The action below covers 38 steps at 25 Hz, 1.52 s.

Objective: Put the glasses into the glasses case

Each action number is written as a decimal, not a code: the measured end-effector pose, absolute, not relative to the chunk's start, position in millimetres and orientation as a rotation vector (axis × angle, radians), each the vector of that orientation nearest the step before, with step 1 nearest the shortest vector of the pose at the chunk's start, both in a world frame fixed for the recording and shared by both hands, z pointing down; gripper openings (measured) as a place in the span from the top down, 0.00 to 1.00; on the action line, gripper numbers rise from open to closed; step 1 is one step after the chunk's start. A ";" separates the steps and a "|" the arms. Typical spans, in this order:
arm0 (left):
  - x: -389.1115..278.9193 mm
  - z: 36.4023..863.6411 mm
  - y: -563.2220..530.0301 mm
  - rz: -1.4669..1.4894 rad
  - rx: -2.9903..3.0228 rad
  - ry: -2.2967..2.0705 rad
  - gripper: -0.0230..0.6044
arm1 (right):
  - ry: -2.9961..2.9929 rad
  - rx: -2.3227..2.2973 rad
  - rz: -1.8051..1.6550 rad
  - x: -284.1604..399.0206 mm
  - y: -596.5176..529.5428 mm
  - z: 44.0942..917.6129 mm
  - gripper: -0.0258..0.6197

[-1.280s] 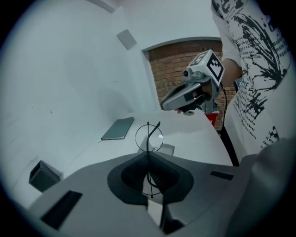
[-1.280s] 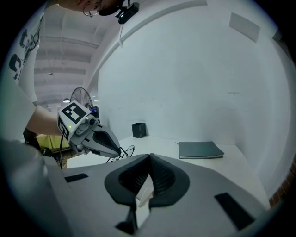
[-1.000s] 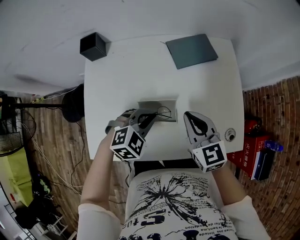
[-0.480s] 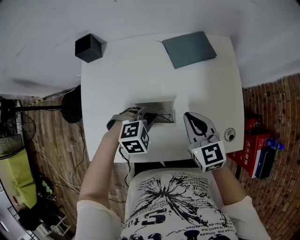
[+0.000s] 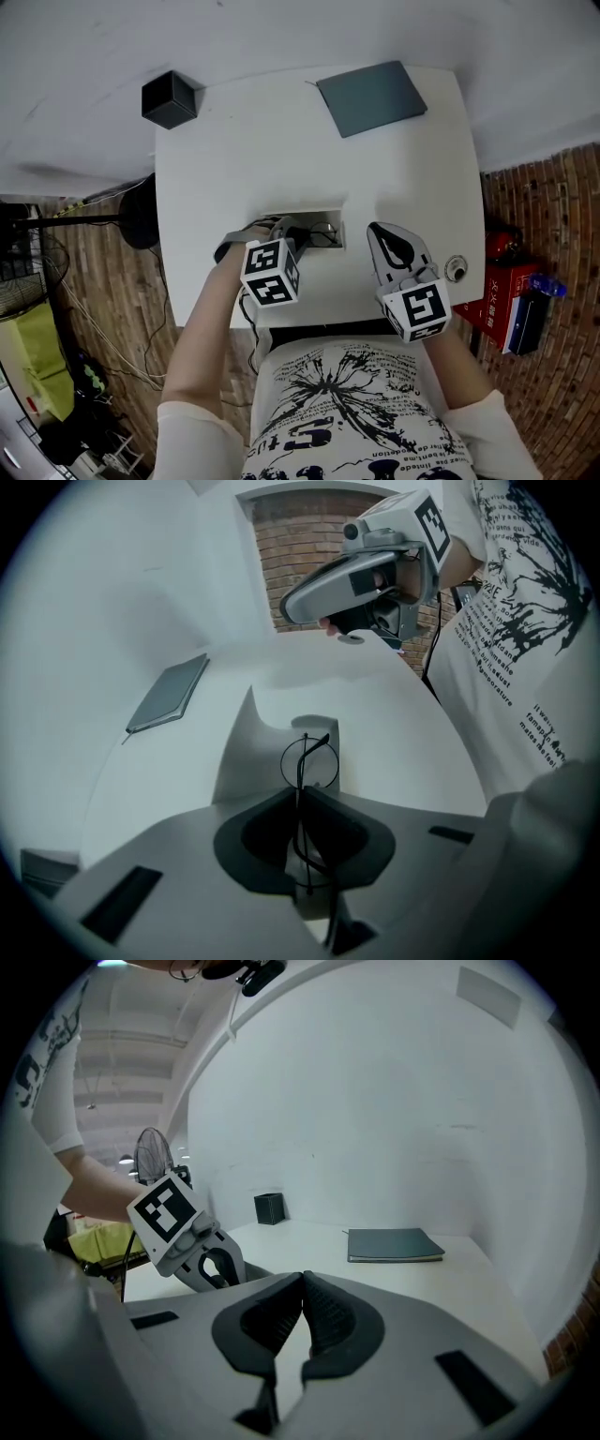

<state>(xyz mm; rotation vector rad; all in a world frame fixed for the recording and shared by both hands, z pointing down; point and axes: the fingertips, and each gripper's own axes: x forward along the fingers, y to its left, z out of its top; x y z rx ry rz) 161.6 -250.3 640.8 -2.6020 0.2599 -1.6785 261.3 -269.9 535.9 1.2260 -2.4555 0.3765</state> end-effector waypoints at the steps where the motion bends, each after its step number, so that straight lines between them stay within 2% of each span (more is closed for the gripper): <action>1: 161.4 640.8 -249.8 -1.682 -2.607 0.263 0.88 | -2.453 1.228 0.373 262.0 -270.2 535.7 0.94; 5: 158.9 636.4 -252.3 -1.674 -2.625 0.304 0.79 | -2.446 1.232 0.358 261.9 -271.5 533.5 0.94; 17: 142.9 563.3 -263.7 -1.321 -2.800 0.619 0.77 | -2.436 1.243 0.274 237.4 -266.3 503.5 0.94; 26: 101.6 479.3 -273.7 -0.815 -2.901 1.053 0.88 | -2.443 1.313 0.215 210.3 -266.2 457.5 0.94; 31: 73.0 432.9 -271.9 -0.628 -2.872 1.188 0.93 | -2.453 1.341 0.168 195.6 -260.3 434.7 0.94; 38: 28.9 395.3 -256.1 -0.408 -2.806 1.378 0.94 | -2.496 1.347 0.078 171.9 -248.6 409.2 0.94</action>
